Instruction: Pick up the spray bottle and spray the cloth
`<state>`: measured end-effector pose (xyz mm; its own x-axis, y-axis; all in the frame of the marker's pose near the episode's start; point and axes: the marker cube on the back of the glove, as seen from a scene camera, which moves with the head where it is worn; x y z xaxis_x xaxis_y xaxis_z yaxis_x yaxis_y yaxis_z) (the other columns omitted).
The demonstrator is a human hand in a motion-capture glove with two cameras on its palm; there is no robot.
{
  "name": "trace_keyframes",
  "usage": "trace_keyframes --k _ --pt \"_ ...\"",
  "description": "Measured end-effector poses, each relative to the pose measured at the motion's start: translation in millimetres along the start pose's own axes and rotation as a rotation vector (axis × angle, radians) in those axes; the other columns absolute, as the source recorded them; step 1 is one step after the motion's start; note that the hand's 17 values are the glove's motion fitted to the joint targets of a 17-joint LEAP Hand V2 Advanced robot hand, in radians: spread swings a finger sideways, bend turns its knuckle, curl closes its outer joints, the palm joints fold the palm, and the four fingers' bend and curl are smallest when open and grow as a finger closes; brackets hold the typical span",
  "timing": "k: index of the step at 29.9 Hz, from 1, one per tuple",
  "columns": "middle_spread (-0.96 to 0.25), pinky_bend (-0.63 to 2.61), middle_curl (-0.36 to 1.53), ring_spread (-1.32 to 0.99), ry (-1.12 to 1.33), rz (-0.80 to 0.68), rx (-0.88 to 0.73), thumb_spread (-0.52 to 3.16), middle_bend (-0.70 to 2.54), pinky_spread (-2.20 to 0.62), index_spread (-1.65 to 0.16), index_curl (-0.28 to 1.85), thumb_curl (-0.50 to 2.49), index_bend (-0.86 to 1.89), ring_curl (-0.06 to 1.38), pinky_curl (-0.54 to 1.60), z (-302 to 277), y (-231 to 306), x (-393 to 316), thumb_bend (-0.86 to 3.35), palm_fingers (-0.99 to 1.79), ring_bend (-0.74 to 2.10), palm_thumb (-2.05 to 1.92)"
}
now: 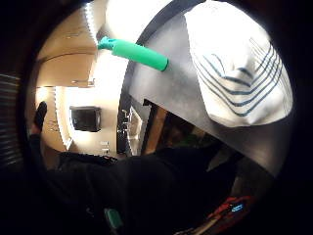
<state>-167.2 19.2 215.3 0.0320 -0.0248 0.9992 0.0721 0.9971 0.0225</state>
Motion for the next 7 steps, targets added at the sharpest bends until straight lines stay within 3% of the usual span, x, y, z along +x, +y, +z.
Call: trace_keyframes --k 7 --pt "-0.01 0.38 0.36 0.17 0.0 0.0 0.0 0.9 0.2 0.17 -0.4 0.27 0.59 0.16 0.35 0.2 0.0 0.0 0.1 -0.01 0.09 0.25 1.04"
